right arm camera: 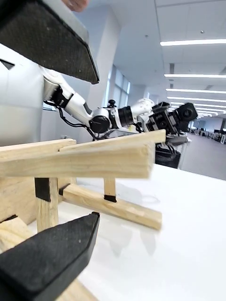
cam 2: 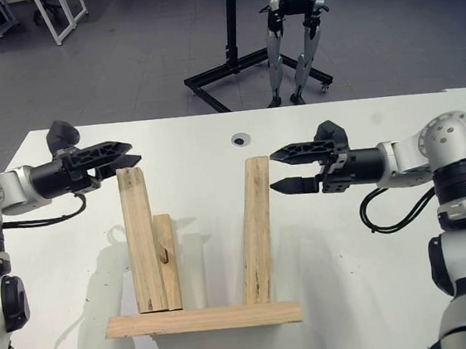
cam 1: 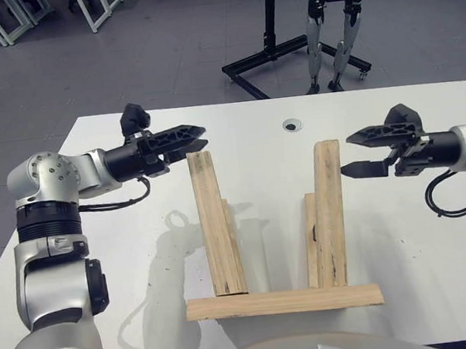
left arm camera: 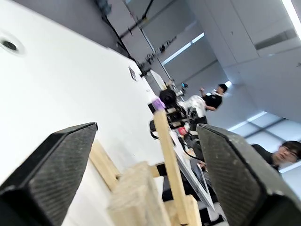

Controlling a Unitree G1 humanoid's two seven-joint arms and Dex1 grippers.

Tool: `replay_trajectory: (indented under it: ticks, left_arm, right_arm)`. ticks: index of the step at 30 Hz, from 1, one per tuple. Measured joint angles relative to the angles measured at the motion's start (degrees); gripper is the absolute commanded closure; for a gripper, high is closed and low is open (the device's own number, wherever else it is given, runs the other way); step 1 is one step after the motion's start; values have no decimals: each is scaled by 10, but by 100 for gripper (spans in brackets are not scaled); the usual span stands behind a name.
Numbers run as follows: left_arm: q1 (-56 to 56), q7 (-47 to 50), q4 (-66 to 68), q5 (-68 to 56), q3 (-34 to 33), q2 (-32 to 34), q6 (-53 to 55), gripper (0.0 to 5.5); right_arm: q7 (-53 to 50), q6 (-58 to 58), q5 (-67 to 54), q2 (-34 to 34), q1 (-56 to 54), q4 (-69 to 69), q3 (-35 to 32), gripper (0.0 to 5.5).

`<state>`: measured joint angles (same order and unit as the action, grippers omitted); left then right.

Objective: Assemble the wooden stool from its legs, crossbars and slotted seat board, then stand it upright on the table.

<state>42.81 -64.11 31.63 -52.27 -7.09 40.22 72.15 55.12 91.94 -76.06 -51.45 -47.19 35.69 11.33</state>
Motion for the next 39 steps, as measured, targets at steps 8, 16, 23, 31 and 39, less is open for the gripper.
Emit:
replay_trajectory:
  ticks: [8,16,23,31,39]
  left_arm:
    - [-129,-42,-79,141,-45,89,-292,139]
    - [-640,-184,-424,205,-110,108,-532,139]
    - [-720,-123,-522,270,-59,63,-601,139]
    - [-708,-122,-565,276,4,71,-615,139]
    - [-718,-219,-541,232,-10,151,-614,139]
  right_arm:
    - [98,-239,157,-67,197,-192,-120,1]
    - [315,-595,351,-126,644,-476,-180,1]
    - [284,-664,416,-109,697,-580,-170,1]
    - [194,-656,434,-48,635,-642,-99,1]
    - [173,-644,433,-47,632,-650,-85,1]
